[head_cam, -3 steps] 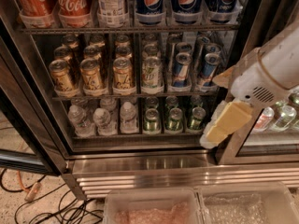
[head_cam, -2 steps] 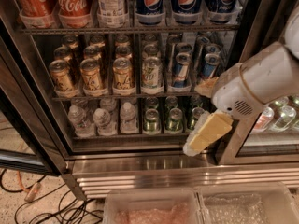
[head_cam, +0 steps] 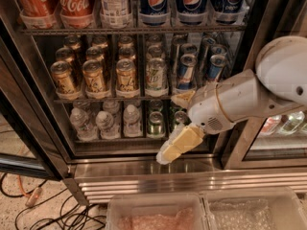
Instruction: Pick orange can from middle shelf of fridge
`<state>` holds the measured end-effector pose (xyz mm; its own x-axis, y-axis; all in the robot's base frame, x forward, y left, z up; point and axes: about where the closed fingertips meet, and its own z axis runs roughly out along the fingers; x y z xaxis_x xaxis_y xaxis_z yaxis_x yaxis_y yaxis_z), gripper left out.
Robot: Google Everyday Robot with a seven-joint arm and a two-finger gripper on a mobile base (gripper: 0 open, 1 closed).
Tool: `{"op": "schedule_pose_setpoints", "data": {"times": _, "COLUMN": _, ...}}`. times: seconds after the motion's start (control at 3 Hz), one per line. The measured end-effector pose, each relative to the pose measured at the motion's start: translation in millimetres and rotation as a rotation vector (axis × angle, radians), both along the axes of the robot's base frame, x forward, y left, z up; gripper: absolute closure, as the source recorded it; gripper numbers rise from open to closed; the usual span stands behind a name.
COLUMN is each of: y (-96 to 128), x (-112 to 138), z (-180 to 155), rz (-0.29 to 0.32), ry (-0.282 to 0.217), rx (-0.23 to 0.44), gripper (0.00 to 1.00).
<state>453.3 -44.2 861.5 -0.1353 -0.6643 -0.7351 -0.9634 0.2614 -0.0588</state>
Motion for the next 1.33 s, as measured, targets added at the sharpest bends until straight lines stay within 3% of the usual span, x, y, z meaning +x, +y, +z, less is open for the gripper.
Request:
{"op": "schedule_pose_setpoints", "data": {"times": 0.33, "y": 1, "x": -3, "z": 1, "rz": -0.010, "ry": -0.003, "rx": -0.008, "gripper": 0.00}}
{"op": "schedule_pose_setpoints", "data": {"times": 0.67, "y": 14, "x": -13, "z": -14, "rz": -0.088, "ry": 0.023, "rx": 0.049, "gripper": 0.00}}
{"op": "schedule_pose_setpoints", "data": {"times": 1.0, "y": 40, "x": -8, "z": -44, "rz": -0.173, "ry": 0.049, "rx": 0.185, "gripper": 0.00}}
{"op": "schedule_pose_setpoints", "data": {"times": 1.33, "y": 64, "x": 20, "z": -74, "rz": -0.281, "ry": 0.036, "rx": 0.346, "gripper": 0.00}}
